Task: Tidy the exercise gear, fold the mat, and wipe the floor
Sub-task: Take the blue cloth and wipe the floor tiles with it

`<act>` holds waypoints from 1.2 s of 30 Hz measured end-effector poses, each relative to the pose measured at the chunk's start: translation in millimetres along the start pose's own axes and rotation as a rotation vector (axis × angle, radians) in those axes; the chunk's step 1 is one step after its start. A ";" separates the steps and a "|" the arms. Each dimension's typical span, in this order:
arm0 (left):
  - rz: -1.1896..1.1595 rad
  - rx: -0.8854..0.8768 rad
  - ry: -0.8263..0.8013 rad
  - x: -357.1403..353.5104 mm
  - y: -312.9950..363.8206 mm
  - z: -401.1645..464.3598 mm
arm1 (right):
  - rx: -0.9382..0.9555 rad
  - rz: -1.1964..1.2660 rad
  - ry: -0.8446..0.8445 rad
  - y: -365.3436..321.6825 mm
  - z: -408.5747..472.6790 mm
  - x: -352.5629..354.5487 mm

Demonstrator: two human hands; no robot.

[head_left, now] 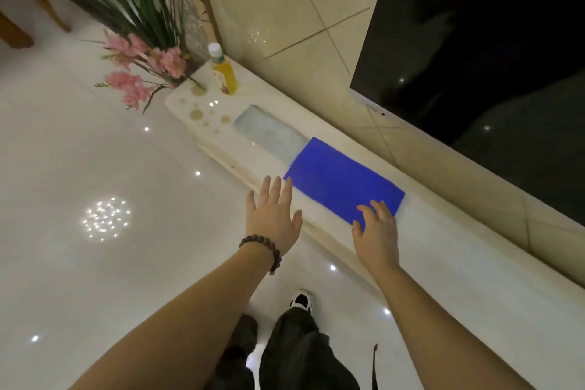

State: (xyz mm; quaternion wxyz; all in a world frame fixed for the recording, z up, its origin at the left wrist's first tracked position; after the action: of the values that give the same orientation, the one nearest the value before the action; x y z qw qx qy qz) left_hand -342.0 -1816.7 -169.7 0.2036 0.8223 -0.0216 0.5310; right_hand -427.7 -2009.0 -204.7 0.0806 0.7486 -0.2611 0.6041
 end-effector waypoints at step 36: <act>0.113 -0.413 -0.351 -288.5 6.2 173.3 | -0.691 0.210 0.008 206.5 50.4 -199.8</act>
State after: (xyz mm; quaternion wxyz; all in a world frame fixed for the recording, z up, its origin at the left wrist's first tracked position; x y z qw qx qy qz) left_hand -319.3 -1936.5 -483.4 0.3302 0.8404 -0.2100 0.3751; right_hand -511.8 -2148.0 -447.0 0.2675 0.6438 -0.5253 0.4880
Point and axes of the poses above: each hand's wrist, its own z-axis towards the middle knuckle, its own x-axis out of the back of the hand, y = z × x, the point moved 8 cm from there along z, towards the middle knuckle, and after that the axes turned 12 degrees about -z, right-handed, at the moved point
